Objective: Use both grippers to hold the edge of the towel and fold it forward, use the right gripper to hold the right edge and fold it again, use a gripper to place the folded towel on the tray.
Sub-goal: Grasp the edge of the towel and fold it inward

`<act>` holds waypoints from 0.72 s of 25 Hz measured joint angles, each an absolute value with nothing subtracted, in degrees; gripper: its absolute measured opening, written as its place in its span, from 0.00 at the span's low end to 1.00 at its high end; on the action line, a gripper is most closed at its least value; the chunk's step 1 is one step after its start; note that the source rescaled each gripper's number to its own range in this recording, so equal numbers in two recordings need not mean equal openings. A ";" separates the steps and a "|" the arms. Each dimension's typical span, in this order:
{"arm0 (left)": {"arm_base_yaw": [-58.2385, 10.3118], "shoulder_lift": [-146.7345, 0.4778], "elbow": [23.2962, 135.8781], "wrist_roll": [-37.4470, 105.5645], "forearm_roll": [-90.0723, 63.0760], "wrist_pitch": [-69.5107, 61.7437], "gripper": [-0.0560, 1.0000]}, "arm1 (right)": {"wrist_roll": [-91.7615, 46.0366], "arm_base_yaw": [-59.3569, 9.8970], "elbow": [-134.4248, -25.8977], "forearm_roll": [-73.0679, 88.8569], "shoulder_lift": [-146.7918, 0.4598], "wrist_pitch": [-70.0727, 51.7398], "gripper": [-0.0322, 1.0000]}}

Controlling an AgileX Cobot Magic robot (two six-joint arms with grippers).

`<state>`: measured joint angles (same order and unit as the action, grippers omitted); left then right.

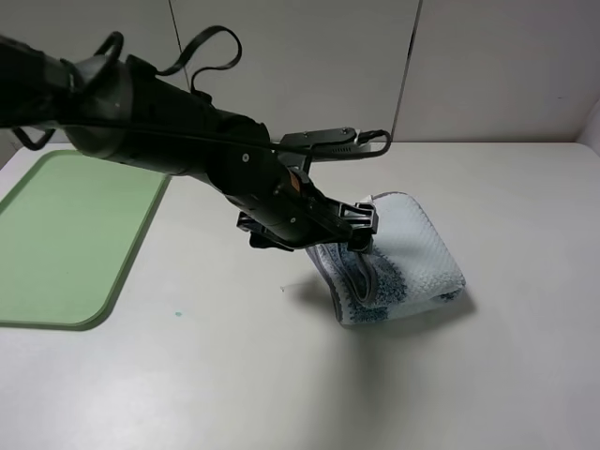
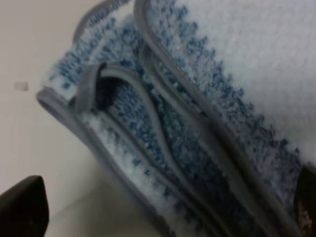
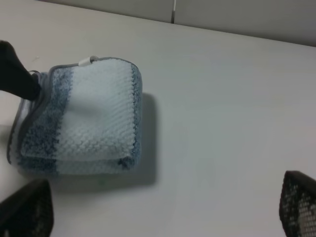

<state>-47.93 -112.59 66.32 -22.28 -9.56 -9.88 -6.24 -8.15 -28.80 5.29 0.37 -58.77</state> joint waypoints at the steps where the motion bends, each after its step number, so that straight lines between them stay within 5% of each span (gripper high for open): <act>1: -48.13 -113.21 66.78 -22.81 -9.56 -9.94 1.00 | -6.24 -8.15 -28.80 5.29 0.37 -58.77 1.00; 18: -49.87 -125.56 72.57 -24.62 -9.59 1.42 1.00 | -6.24 -8.15 -28.80 5.29 0.37 -58.77 1.00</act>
<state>-49.87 -125.56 72.57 -24.62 -9.59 1.42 -6.24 -8.15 -28.80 5.29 0.37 -58.77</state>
